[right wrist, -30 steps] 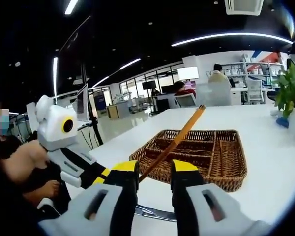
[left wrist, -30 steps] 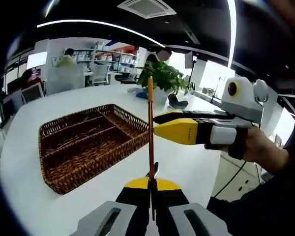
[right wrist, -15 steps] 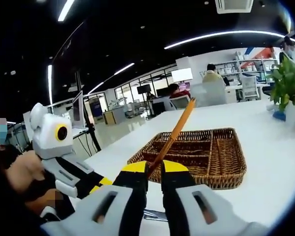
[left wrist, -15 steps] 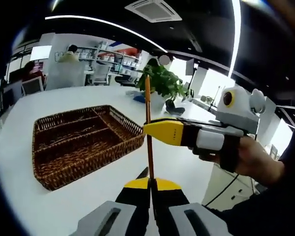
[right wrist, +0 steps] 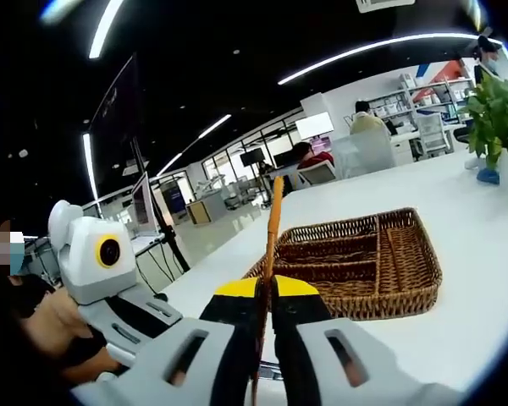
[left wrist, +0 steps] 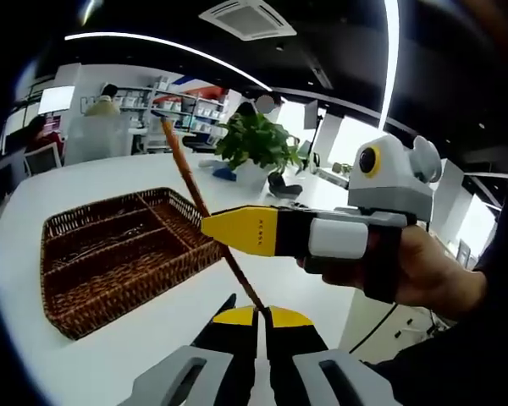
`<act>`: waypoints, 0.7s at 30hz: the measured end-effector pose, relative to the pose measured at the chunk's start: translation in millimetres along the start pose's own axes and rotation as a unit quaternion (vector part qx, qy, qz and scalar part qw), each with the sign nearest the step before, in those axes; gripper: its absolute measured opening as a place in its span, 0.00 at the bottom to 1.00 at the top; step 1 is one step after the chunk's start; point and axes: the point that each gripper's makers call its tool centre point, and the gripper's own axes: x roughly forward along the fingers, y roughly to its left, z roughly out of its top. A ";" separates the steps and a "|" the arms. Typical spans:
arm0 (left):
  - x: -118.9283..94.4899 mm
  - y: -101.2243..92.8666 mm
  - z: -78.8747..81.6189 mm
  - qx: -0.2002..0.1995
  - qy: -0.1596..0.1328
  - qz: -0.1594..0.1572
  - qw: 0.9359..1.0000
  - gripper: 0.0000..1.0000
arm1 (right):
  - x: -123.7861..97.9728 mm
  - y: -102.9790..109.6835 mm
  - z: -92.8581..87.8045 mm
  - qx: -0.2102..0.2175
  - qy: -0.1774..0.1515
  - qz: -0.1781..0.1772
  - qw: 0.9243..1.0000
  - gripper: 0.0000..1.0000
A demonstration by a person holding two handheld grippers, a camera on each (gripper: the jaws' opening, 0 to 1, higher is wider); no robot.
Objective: Arrange the knives, forks, and spoons in their matching storage slots by inserting each utensil handle-first until every utensil is classified and aligned in the correct compartment
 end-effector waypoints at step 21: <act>-8.7 17.6 -11.0 0.025 0.015 0.032 0.999 0.05 | -1.0 -2.9 -3.4 0.001 0.012 -0.001 1.000 0.02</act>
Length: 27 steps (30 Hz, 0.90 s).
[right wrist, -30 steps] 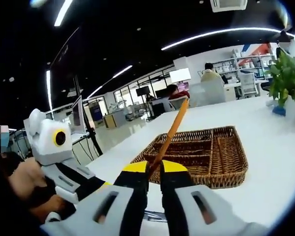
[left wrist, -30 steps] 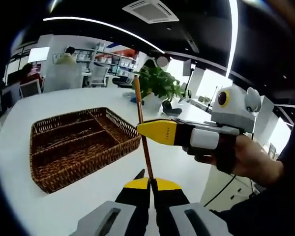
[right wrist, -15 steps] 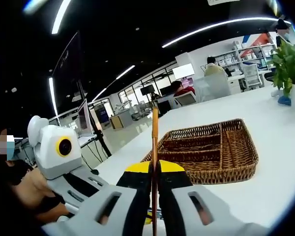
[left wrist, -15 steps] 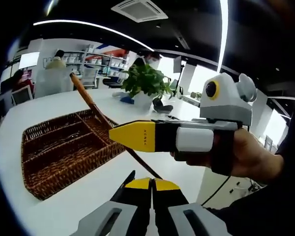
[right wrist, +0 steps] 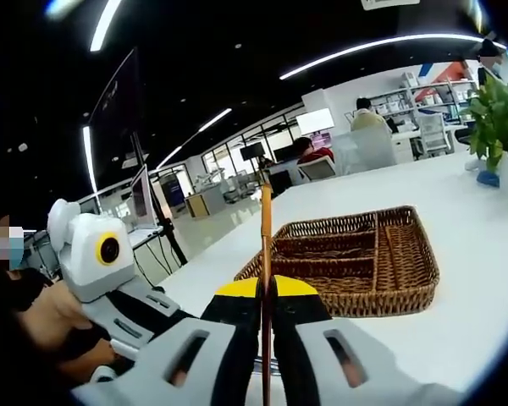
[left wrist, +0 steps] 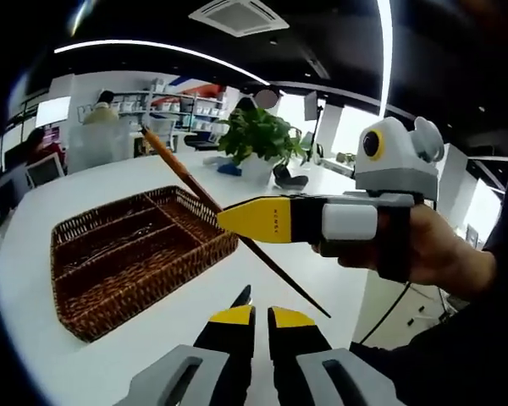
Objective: Arrange the knives, forks, and spoons in their matching storage slots by inserting each utensil handle-first until every utensil is classified and aligned in the correct compartment
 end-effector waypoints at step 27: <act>-19.4 45.0 10.5 0.029 -0.035 0.082 0.996 0.59 | 11.4 -30.0 24.9 -0.031 0.003 -0.026 0.999 0.02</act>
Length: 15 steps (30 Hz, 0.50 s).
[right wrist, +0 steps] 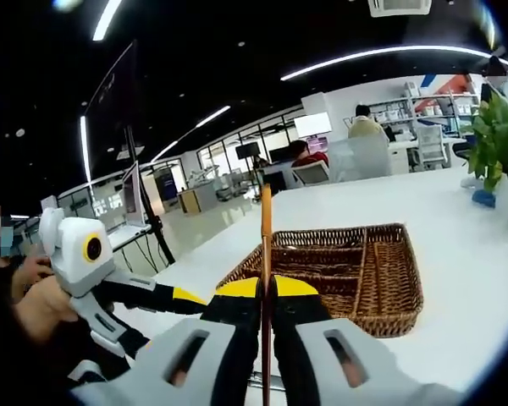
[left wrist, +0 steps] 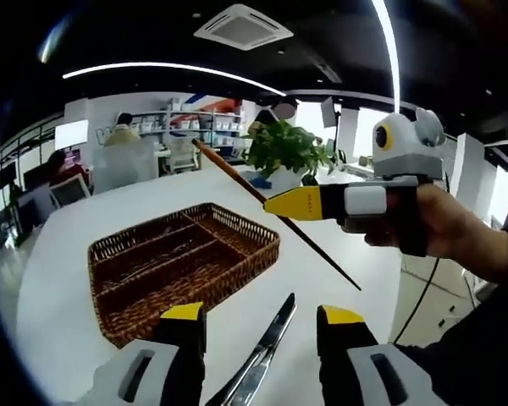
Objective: Arrange the knives, forks, and spoons in their matching storage slots by inserting each utensil handle-first until every utensil is classified and aligned in the correct compartment
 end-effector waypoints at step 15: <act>-11.6 22.5 0.0 0.001 -0.019 0.035 0.999 0.93 | 27.0 -72.5 5.0 0.005 0.047 -0.068 0.997 0.02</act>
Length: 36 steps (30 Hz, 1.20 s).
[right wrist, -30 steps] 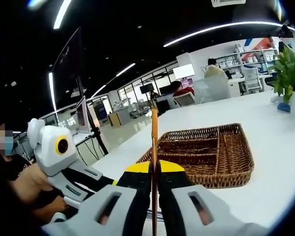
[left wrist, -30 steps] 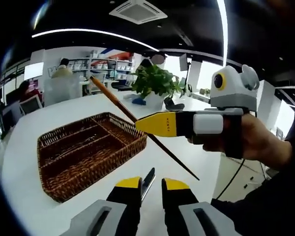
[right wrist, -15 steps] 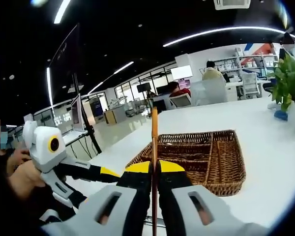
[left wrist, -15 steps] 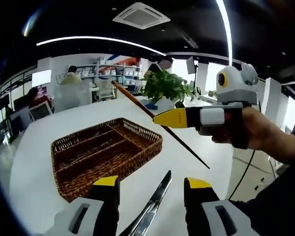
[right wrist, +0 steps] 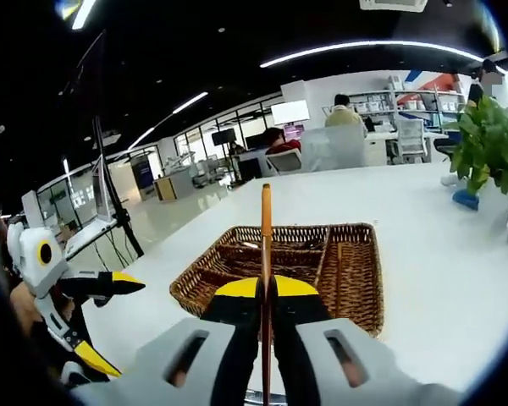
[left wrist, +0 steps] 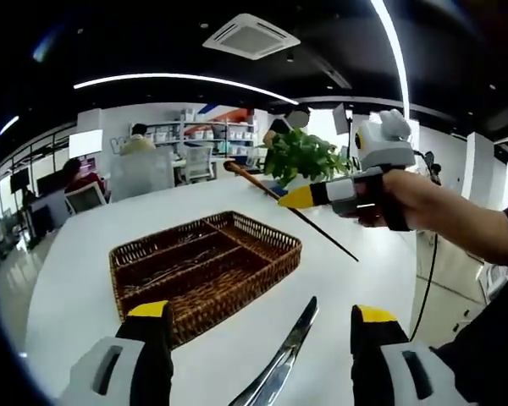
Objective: Arrange the knives, forks, and spoons in their matching storage slots by inserting each utensil handle-first until every utensil is classified and aligned in the correct compartment
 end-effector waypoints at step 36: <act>-18.5 13.5 -5.7 -0.001 -0.013 0.012 1.000 1.00 | 102.1 -103.8 -8.5 0.052 0.099 -0.075 0.991 0.03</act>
